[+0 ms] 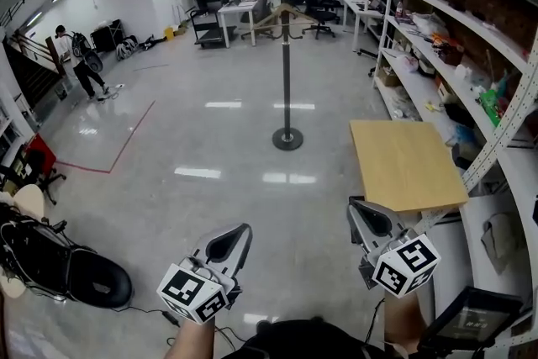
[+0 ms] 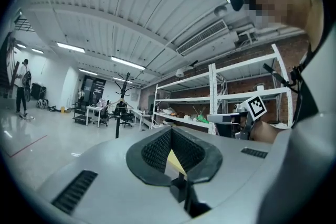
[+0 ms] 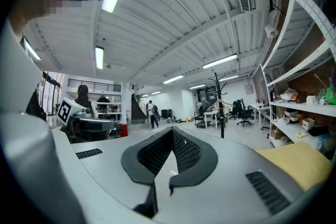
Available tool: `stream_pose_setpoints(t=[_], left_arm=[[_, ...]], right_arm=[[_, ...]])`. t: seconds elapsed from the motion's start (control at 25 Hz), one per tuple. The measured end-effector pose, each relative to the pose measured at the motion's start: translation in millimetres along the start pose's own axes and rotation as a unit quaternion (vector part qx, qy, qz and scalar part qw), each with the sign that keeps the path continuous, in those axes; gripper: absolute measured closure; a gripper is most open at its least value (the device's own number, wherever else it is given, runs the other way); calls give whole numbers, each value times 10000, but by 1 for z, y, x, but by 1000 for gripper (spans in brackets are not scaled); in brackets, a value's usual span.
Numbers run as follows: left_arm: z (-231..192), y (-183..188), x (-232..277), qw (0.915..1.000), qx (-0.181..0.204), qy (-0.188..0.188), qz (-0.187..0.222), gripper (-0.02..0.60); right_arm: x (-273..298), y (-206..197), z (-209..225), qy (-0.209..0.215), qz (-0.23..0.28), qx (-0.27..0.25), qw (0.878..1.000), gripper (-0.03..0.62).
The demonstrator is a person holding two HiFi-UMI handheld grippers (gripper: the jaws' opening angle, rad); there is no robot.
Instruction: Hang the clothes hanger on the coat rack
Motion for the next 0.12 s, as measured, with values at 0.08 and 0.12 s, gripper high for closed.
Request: stream_pose_setpoints(t=[0.08, 0.12], left_arm=[[3, 3, -3, 10000, 80, -47, -24, 583], [4, 5, -4, 9999, 102, -70, -33, 583]], right_arm=[[-2, 1, -3, -15, 28, 27, 10000, 588], [-3, 1, -5, -21, 47, 53, 10000, 588]])
Point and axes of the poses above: the fingertips, and each gripper's own axes: x forward along the fingers, z to its right, y out of its top, the point moved 7 cm from there along -x, backward along the fingers, and after that the axes turned 3 degrees about z, right-handed, at the moved point
